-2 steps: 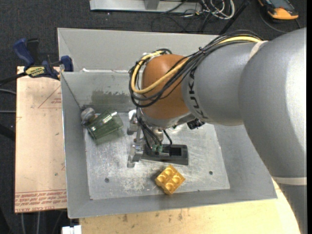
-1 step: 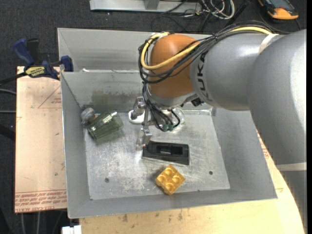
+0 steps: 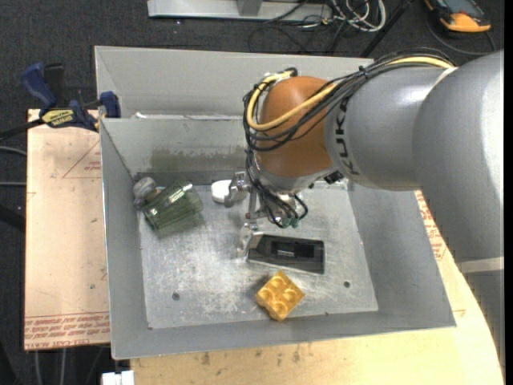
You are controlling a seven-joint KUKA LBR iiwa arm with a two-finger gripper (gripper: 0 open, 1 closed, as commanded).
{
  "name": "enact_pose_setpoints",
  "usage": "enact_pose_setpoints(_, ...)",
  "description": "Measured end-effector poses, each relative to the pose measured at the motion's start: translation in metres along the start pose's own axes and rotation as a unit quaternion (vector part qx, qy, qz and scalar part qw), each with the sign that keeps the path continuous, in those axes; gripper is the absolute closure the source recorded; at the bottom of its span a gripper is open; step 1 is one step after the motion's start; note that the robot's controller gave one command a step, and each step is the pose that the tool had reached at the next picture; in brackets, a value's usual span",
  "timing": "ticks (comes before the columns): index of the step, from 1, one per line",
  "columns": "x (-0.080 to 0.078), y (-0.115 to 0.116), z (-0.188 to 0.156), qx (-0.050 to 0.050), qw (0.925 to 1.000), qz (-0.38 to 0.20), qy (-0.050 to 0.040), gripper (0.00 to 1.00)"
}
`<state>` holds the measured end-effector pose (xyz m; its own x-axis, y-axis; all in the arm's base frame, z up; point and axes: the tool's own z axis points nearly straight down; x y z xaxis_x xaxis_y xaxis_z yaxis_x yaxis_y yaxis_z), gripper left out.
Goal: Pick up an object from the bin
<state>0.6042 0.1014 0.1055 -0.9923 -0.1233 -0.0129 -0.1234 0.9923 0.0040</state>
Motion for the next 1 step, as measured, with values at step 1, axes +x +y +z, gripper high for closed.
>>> enact_pose_setpoints(1,0.0526,-0.0228,0.0250,-0.003,0.9984,-0.057,0.0009,0.00)
